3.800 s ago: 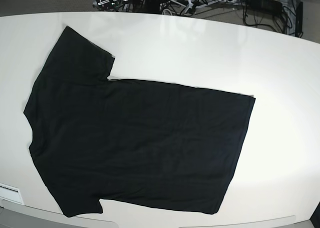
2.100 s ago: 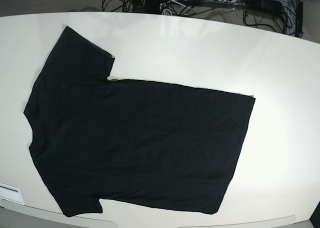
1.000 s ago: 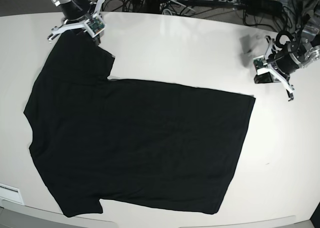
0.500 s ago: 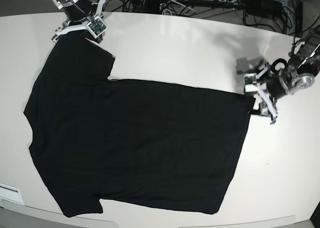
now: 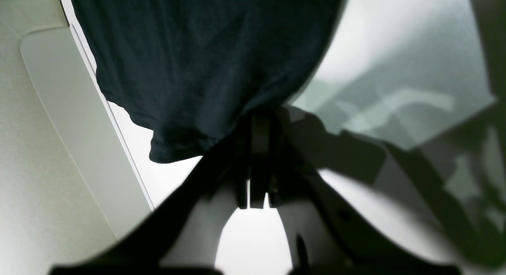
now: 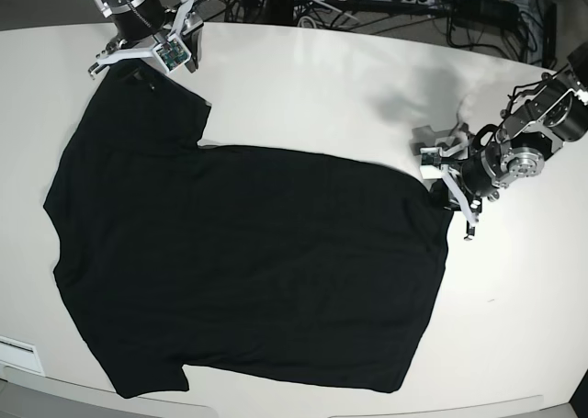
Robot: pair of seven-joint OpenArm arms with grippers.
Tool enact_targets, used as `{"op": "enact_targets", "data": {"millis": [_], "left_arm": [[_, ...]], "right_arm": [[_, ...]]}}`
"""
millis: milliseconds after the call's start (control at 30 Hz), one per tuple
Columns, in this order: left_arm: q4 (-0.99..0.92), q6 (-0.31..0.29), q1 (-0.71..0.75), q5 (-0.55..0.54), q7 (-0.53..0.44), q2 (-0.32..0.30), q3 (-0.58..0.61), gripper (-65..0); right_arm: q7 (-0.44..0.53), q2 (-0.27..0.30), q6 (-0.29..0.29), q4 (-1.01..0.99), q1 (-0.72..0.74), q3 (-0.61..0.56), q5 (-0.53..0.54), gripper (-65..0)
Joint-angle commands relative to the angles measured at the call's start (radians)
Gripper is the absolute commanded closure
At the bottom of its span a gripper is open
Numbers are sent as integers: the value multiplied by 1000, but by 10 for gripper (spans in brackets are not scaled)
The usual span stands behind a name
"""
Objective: Fold the T-shirt properly
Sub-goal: 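Move both grippers to the shirt's shoulder corners and grasp them, then pull the shoulder corners with both grippers to straighten the shirt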
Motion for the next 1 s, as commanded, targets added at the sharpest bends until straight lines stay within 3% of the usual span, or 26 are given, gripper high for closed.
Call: {"op": "enact_targets", "data": {"millis": [0, 233, 267, 300, 367, 400, 533, 667, 833, 967], "left_arm": [[-15, -121, 27, -27, 21, -5, 27, 0], [6, -120, 27, -28, 24, -10, 27, 0], [11, -120, 27, -28, 28, -10, 27, 0], [19, -120, 27, -28, 43, -10, 27, 0], [49, -104, 27, -57, 92, -13, 27, 0], [72, -82, 27, -87, 127, -18, 27, 0], [201, -56, 27, -134, 212, -74, 27, 0], [349, -30, 40, -174, 244, -183, 27, 0], [536, 28, 99, -131, 301, -319, 27, 0], [647, 59, 172, -97, 351, -396, 27, 0]], "right_arm": [[16, 9, -11, -10, 10, 4, -8, -394], [15, 9, 16, -236, 124, 4, -8, -390], [9, 9, 13, -252, 139, 4, -8, -362], [-12, 9, 8, -258, 151, 4, -8, -284], [-61, 9, -24, -252, 172, 4, -8, -34], [-78, 10, -47, -245, 179, 4, -9, 0], [-112, 14, -66, -198, 172, 4, -66, 0], [-128, 61, -68, -116, 124, 7, -97, 0], [-162, 135, -77, 16, 0, 60, -146, 0], [-166, 148, -71, 87, -118, 137, -132, 0]]}}
